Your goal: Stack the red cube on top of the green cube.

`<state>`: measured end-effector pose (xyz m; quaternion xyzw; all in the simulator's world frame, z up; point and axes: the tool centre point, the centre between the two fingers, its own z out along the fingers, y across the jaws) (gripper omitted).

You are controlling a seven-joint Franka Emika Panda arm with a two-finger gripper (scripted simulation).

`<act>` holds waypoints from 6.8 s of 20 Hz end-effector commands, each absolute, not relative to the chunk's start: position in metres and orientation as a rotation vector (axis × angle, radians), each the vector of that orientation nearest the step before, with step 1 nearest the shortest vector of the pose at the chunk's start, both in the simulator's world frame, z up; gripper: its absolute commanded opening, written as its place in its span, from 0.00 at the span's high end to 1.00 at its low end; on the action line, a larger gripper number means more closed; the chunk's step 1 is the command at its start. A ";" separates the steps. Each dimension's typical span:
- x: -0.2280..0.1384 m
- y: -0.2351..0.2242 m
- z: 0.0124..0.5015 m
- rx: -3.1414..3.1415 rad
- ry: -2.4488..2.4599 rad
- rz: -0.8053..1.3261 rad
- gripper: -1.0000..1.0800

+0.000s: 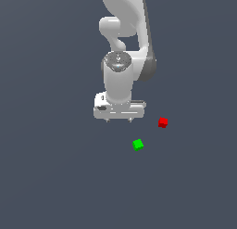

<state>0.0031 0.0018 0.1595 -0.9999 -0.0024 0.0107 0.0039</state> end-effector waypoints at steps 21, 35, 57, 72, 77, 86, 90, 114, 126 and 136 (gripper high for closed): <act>-0.036 0.087 0.129 -3.132 0.163 0.022 0.04; -0.067 0.200 0.089 -3.117 0.373 0.007 0.04; -0.073 0.255 0.062 -3.106 0.470 0.001 0.04; -0.072 0.256 0.020 -3.106 0.474 0.000 1.00; -0.072 0.256 0.020 -3.106 0.474 0.000 1.00; -0.072 0.256 0.028 -3.106 0.474 0.000 1.00; -0.073 0.256 0.045 -3.106 0.474 0.000 1.00; -0.061 0.241 0.113 -3.105 0.474 -0.001 1.00; 0.007 0.158 0.084 -3.106 0.474 -0.002 1.00; 0.052 0.107 0.065 -3.106 0.474 -0.001 1.00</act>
